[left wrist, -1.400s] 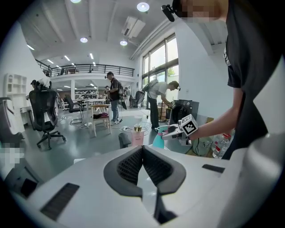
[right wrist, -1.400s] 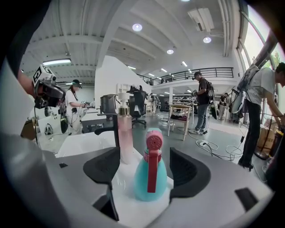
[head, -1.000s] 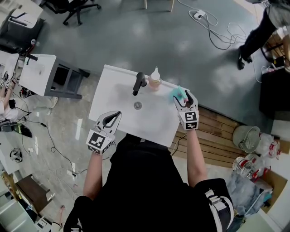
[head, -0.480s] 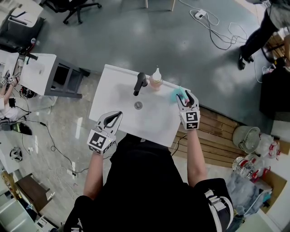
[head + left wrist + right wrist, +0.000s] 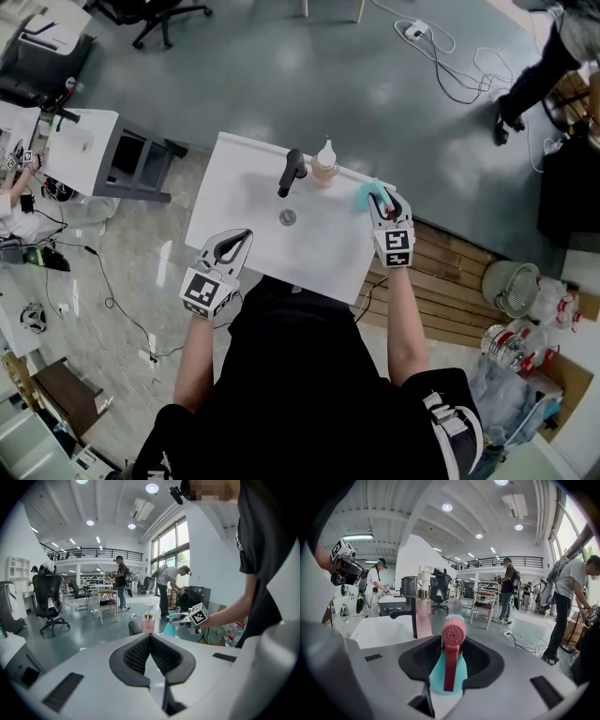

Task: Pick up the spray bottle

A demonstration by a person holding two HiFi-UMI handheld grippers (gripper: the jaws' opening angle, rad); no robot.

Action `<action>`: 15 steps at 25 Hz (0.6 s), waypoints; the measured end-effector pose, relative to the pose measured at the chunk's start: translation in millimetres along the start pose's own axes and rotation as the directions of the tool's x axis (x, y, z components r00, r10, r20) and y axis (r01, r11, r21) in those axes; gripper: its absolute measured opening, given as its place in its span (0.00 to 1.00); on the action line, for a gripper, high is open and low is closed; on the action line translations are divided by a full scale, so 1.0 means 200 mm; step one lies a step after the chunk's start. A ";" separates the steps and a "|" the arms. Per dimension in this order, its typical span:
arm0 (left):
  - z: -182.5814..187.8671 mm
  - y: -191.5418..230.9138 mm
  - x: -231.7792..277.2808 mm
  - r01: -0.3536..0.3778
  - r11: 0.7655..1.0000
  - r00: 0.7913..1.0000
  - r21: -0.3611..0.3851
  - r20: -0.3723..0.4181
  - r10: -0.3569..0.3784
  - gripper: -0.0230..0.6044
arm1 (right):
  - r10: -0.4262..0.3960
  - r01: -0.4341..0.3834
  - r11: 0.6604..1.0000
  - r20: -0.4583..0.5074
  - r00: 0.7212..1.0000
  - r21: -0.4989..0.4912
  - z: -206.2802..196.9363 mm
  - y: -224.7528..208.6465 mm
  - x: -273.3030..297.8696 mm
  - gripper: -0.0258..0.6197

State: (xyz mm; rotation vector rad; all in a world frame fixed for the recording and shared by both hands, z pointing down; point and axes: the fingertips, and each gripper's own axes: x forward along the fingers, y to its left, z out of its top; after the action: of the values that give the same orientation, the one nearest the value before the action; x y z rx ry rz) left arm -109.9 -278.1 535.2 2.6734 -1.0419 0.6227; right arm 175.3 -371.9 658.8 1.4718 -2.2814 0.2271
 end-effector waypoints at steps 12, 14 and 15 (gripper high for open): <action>0.00 -0.03 0.00 0.012 1.000 1.000 -0.001 0.012 -0.012 0.07 | 0.007 -0.007 1.000 -0.004 1.000 -0.016 0.00 0.01 -0.04 0.27; 0.00 -0.05 -0.01 0.013 1.000 1.000 -0.001 0.013 -0.013 0.07 | 0.006 -0.006 1.000 -0.003 1.000 -0.017 0.00 0.01 -0.06 0.27; 0.00 -0.06 -0.02 0.012 1.000 1.000 0.000 0.014 -0.012 0.07 | 0.006 -0.006 1.000 -0.002 1.000 -0.018 0.00 0.02 -0.06 0.27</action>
State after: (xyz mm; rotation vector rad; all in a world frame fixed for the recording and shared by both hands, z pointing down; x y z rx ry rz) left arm -105.0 -267.7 534.0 2.6858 -1.0281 0.6028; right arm 177.1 -359.8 653.4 1.4560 -2.2806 0.2094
